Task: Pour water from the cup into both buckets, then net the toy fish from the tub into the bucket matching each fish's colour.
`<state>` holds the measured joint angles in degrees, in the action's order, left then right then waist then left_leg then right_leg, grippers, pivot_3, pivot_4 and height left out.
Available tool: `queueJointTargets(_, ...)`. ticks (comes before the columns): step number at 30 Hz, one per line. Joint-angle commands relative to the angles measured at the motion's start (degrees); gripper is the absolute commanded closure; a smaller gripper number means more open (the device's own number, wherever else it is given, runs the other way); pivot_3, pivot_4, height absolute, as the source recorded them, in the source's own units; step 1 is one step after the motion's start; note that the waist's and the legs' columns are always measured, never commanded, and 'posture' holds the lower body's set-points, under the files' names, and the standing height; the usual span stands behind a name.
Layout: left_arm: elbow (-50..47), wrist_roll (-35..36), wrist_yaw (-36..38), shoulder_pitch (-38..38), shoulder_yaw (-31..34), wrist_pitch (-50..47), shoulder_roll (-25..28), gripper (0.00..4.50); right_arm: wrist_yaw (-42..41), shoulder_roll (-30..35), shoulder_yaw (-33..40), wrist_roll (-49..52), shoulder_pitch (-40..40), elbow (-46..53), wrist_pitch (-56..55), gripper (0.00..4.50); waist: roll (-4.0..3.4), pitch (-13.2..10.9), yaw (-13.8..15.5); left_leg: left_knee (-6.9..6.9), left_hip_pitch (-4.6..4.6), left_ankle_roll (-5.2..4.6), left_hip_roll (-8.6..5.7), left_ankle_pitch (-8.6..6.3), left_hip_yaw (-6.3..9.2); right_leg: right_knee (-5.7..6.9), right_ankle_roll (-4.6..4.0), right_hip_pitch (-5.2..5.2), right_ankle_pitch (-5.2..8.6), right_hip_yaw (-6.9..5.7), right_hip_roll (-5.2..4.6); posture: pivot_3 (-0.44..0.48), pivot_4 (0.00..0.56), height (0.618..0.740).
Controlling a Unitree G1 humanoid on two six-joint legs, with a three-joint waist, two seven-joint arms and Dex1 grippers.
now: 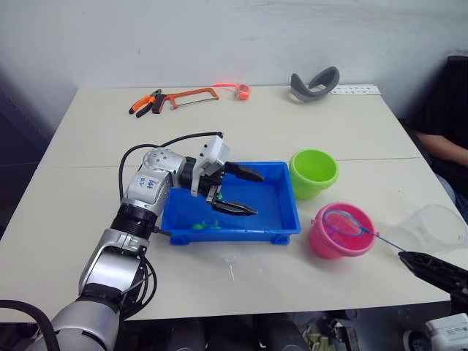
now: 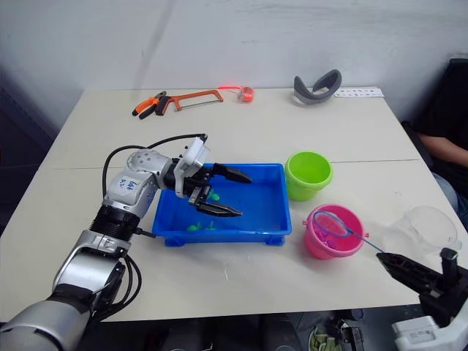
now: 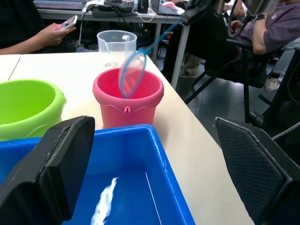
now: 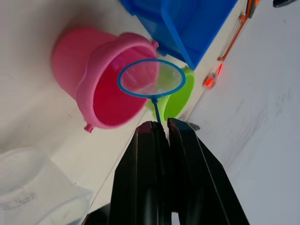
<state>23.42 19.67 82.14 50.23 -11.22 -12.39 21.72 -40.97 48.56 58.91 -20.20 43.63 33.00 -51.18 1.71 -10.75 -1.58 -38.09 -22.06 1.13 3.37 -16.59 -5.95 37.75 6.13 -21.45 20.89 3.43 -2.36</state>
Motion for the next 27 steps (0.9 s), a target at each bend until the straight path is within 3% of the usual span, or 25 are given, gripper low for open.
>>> queueJointTargets(1, -0.6, 0.2, 0.0, 0.7, 1.3, 0.8, 0.2, 0.05, -0.6, -1.3, 2.5, 0.8, -1.2, -2.1, 4.7, 4.5, 0.0, 0.0, 0.0, -0.01, 0.0, 0.0, -0.01, 0.0, -0.01, 0.0, 0.0, 0.0, 0.0, 0.0, -0.01, 0.0, 0.15, 0.74)
queueJointTargets(5, -0.3, 0.0, 0.0, 0.7, 1.3, 1.2, 0.4, 0.05, -1.3, -3.2, 0.2, 11.7, -0.5, -1.9, 11.4, 4.5, 0.0, 0.0, 0.0, 0.0, 0.0, 0.0, 0.0, 0.0, 0.01, 0.0, 0.0, 0.0, 0.0, 0.0, -0.01, 0.0, 0.15, 0.74)
queueJointTargets(9, 1.3, -0.8, -0.4, 0.6, 1.7, 1.3, 1.8, 0.05, -2.2, -3.6, -3.2, 32.5, -0.1, 4.7, 29.5, 4.5, -0.01, 0.0, -0.1, 0.0, 0.0, 0.0, 0.23, 0.0, 0.03, 0.01, -0.01, 0.01, 0.0, 0.03, 0.01, 0.0, 0.15, 0.74)
queueJointTargets(12, 2.1, -0.8, -1.0, 0.4, 2.5, 0.0, 3.6, 0.05, -0.7, -1.0, -6.0, 45.8, -2.1, 9.0, 45.3, 4.5, -0.03, 0.0, -0.3, 0.0, 0.05, 0.0, 0.32, 0.0, -0.03, 0.08, -0.01, 0.0, 0.0, 0.05, 0.02, 0.0, 0.15, 0.74)
queueJointTargets(16, 0.2, -0.6, -1.9, -2.2, 4.2, -3.0, 8.0, 0.05, 3.3, 8.2, -14.8, 63.8, -10.5, 12.0, 64.9, 4.5, -0.05, 0.0, -0.5, -0.01, 0.06, -0.03, 0.38, -0.01, -0.04, 0.13, -0.02, 0.0, 0.0, 0.07, -0.08, 0.0, 0.15, 0.74)
queueJointTargets(18, -2.5, 0.0, -2.5, -4.4, 5.3, -5.3, 10.5, 0.05, 5.0, 11.5, -20.6, 70.5, -16.7, 11.9, 70.9, 4.5, -0.05, 0.0, -0.3, 0.01, 0.01, -0.04, 0.38, -0.01, 0.09, 0.12, -0.08, -0.02, 0.03, 0.1, -0.11, 0.0, 0.15, 0.74)
queueJointTargets(22, -9.1, 0.9, -6.1, -10.6, 9.6, -9.8, 16.5, 0.05, 9.1, 12.8, -40.9, 77.1, -39.2, 6.6, 82.7, 4.5, 0.0, 0.0, -0.4, 0.0, -0.17, 0.0, 0.51, -0.02, 0.28, 0.11, -0.16, -0.15, 0.07, 0.08, -0.28, 0.0, 0.15, 0.74)
queueJointTargets(24, -13.5, 1.5, -8.9, -15.5, 13.3, -12.5, 20.2, 0.05, 10.0, 7.2, -53.1, 73.8, -53.3, 1.4, 88.4, 4.5, 0.08, 0.0, -0.4, -0.06, -0.24, 0.01, 0.53, -0.02, 0.35, 0.12, -0.18, -0.22, 0.08, 0.04, -0.3, 0.0, 0.15, 0.74)
queueJointTargets(27, -19.0, 2.4, -11.9, -21.8, 17.8, -15.3, 24.1, 0.05, 8.8, 0.9, -63.1, 71.2, -64.7, -4.1, 94.7, 4.5, 0.08, -0.1, -0.9, -0.03, -0.25, 0.05, 0.52, -0.01, 0.38, 0.16, -0.2, -0.23, 0.09, 0.04, -0.31, 0.0, 0.15, 0.74)
